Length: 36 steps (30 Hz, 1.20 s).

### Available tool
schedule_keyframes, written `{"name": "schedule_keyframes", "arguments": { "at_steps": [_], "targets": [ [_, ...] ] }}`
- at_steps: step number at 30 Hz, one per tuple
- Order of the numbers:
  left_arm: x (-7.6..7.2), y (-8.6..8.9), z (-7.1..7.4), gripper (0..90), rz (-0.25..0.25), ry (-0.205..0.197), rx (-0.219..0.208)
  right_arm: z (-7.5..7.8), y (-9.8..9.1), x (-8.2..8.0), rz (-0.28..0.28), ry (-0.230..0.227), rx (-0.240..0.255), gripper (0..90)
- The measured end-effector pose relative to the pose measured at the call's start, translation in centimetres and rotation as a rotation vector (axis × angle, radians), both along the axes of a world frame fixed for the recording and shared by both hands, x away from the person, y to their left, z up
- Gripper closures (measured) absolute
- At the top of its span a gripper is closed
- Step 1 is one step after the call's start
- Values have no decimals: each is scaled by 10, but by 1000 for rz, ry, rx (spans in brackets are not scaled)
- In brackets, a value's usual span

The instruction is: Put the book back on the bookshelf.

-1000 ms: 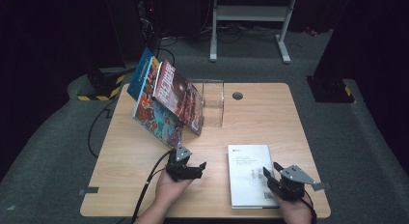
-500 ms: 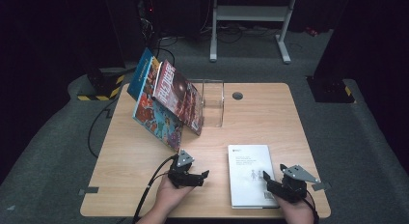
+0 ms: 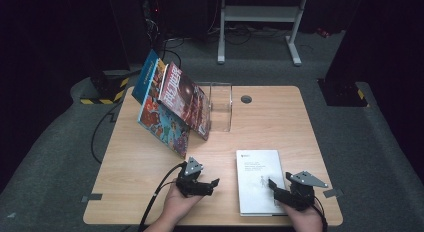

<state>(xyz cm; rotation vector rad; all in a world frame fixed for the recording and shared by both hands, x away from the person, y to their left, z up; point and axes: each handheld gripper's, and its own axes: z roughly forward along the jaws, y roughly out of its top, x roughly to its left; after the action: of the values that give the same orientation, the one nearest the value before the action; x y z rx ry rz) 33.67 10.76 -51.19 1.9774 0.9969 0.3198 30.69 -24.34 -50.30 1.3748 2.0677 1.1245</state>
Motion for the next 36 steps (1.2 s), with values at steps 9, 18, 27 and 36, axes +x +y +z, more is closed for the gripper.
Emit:
{"name": "schedule_keyframes", "arguments": {
  "at_steps": [9, 18, 27, 36],
  "targets": [
    [-3, -5, 0, 151, -28, -10, -7, 0, 1, 0, 15, 34, 28, 267],
    [-4, -7, -1, 153, -41, -6, -18, 1, 4, -2, 0, 38, 20, 271],
    [-6, -10, -1, 152, -57, -6, -19, 1, 4, -2, 3, 28, 9, 272],
    [-7, -8, 2, 153, -59, -19, -23, 1, 5, -3, -5, 26, 7, 277]
  ]
}}
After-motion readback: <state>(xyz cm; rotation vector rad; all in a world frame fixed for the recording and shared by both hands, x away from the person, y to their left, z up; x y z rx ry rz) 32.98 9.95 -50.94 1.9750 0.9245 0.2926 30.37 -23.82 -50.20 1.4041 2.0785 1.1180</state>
